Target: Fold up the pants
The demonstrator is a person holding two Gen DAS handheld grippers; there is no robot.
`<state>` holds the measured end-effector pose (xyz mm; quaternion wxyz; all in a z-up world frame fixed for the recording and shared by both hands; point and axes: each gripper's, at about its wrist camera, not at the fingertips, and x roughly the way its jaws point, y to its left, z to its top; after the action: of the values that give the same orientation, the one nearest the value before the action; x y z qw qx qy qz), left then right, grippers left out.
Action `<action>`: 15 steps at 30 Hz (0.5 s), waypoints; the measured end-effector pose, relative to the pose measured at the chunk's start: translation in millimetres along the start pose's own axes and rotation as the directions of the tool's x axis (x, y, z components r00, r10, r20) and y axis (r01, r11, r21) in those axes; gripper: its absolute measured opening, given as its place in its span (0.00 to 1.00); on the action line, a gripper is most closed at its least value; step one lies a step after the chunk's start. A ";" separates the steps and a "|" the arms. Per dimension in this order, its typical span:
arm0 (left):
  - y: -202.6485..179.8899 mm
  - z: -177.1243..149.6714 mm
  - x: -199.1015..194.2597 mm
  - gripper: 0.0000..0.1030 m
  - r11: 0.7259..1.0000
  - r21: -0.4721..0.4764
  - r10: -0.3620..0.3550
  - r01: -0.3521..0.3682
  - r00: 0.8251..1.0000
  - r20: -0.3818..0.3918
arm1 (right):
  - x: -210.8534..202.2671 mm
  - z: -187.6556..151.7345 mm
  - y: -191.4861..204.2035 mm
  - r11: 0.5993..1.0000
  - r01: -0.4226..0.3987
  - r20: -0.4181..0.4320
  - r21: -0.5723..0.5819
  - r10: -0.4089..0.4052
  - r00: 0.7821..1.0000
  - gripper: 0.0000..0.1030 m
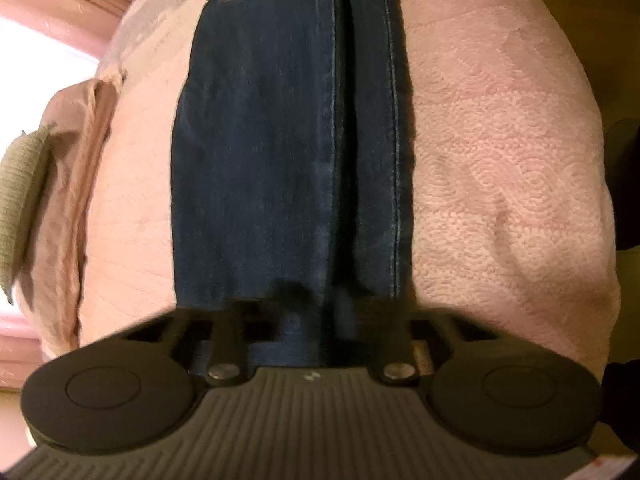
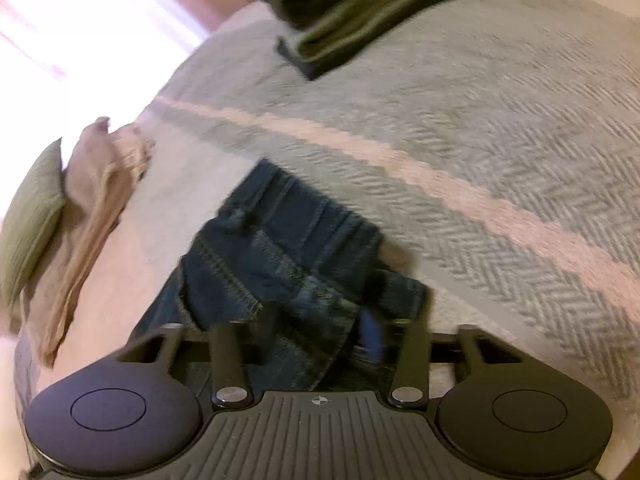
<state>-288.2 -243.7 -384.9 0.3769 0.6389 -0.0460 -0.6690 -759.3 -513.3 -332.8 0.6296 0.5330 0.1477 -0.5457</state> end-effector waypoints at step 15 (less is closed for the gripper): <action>-9.7 -1.6 -37.3 0.02 0.995 -0.064 -0.078 0.079 0.997 0.023 | -17.0 -15.9 -13.9 0.988 0.137 -0.055 -0.073 -0.141 0.989 0.13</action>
<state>-294.8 -215.1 -359.8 0.3704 0.6209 -0.0030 -0.6908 -770.9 -488.8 -333.0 0.6034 0.5156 0.2220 -0.5664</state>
